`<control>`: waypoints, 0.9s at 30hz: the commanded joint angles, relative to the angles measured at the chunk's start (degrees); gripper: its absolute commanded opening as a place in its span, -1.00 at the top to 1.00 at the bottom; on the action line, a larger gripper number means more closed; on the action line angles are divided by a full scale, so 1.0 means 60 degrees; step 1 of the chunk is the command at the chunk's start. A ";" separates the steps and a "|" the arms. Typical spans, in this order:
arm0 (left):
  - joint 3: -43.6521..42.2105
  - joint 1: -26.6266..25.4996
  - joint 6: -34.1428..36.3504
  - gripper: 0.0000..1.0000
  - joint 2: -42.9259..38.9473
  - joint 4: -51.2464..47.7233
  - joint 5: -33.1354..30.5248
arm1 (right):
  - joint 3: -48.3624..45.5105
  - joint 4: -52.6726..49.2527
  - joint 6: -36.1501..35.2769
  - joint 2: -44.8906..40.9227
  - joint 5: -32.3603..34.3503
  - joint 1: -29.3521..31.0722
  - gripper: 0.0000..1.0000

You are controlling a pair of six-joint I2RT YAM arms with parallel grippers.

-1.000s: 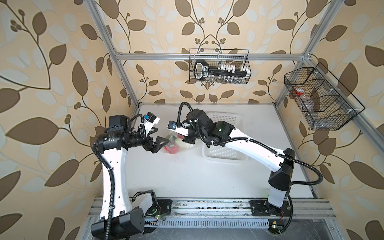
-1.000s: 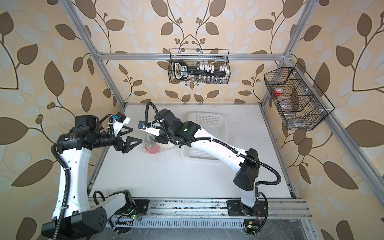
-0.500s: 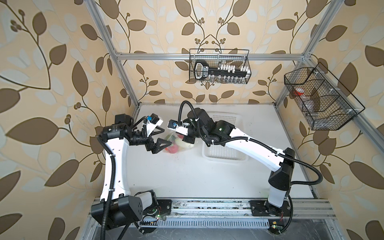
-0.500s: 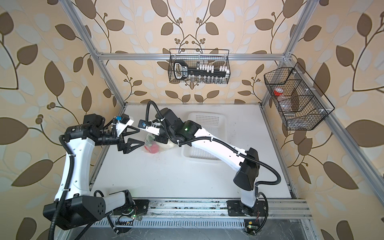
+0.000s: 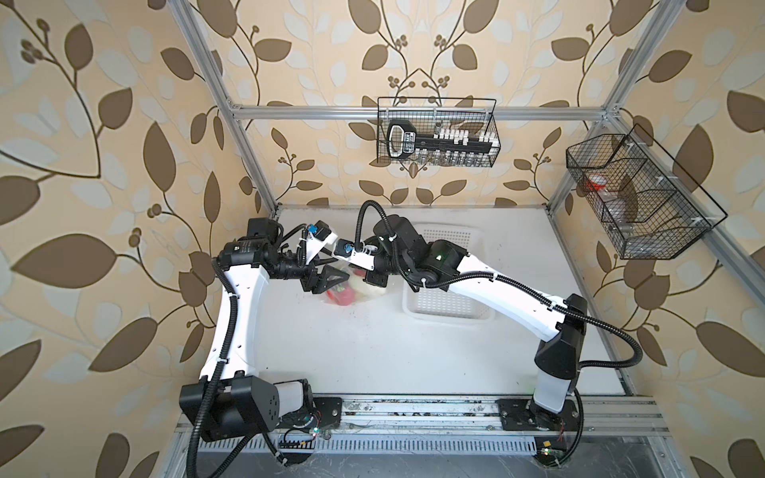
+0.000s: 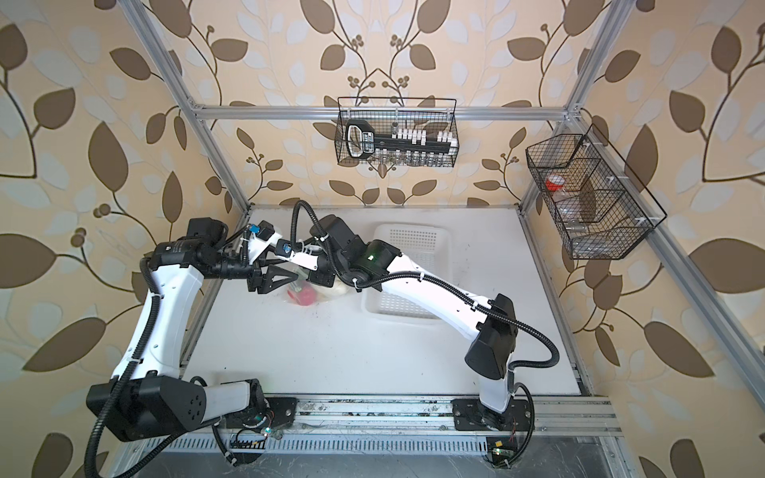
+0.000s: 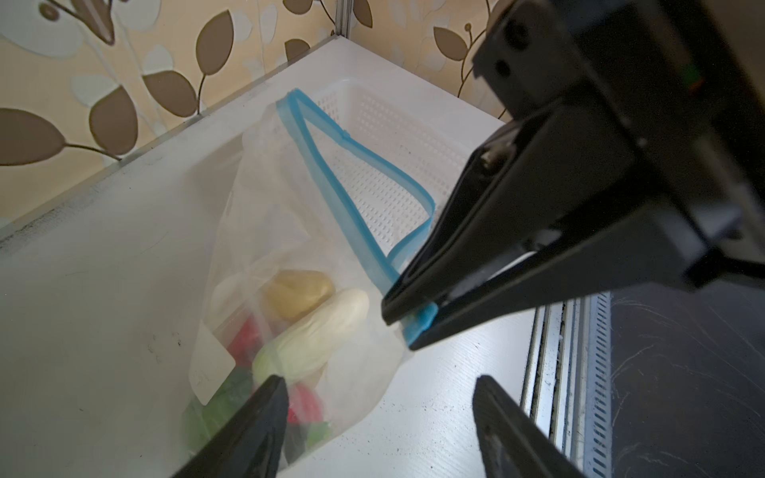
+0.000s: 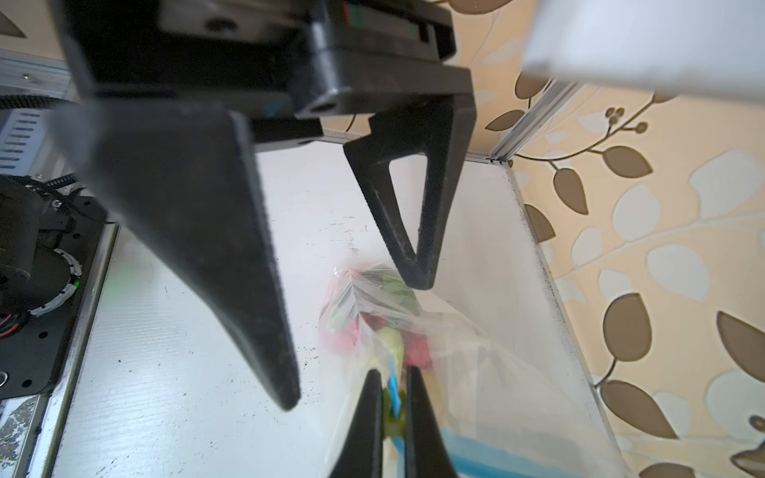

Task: Place the food in the zip-top bag and seal the zipper
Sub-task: 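Bring the left gripper holding the bag mouth toward the right gripper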

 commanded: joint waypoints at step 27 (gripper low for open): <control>0.0003 -0.1233 -0.1689 0.84 -0.0468 0.1416 -0.0313 | -0.0331 -0.0283 -0.0266 -0.0699 -0.0477 0.0028 1.00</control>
